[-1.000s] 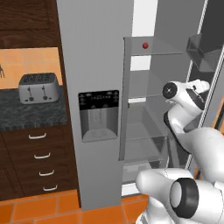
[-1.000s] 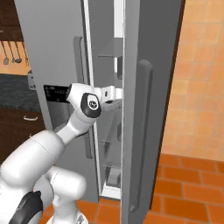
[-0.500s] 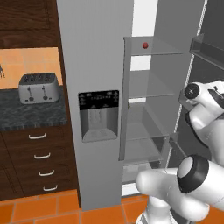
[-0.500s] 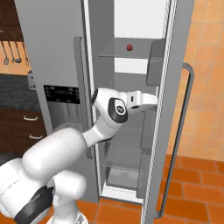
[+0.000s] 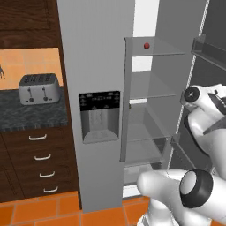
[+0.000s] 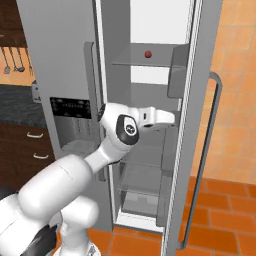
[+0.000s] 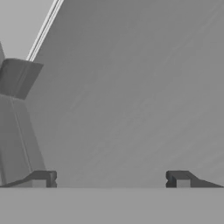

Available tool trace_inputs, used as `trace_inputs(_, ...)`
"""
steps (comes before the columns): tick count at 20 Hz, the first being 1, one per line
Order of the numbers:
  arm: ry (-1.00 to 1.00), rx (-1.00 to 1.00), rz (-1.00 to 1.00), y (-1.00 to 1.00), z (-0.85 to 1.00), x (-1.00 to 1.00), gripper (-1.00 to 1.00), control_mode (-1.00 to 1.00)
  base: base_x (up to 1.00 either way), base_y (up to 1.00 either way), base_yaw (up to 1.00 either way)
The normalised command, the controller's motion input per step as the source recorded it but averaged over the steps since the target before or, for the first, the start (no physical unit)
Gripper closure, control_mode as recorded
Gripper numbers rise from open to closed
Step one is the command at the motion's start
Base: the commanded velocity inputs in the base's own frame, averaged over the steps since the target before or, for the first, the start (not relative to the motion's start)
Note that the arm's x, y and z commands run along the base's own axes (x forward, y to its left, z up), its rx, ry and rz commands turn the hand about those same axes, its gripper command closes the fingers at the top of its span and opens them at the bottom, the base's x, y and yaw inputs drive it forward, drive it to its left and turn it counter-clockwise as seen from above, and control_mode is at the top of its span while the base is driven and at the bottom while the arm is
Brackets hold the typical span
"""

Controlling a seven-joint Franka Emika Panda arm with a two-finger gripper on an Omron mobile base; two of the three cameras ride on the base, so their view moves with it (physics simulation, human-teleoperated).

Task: Take the strawberry from the fridge and place it on top of the pancake, located on the dining counter.

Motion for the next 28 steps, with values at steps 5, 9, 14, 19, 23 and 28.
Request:
trace_inputs(5,0.0,0.14,0.0,0.9,0.17,-0.26,-1.0,-1.0,0.0,0.0,0.0)
trace_inputs(9,0.01,0.21,0.0,0.84,0.33,-0.2,-1.0,-1.0,0.0,0.0,0.0)
trace_inputs(14,0.01,0.25,0.03,0.56,0.37,-0.3,-1.0,-1.0,0.0,0.0,0.0)
trace_inputs(19,0.02,0.3,0.05,0.5,0.23,-0.38,-1.0,-1.0,0.0,0.0,0.0)
trace_inputs(23,0.0,0.34,0.08,0.49,0.0,-0.49,-1.0,-1.0,0.0,0.0,0.0)
trace_inputs(28,0.0,0.27,0.02,0.78,0.0,-0.53,-1.0,-1.0,0.0,0.0,0.0)
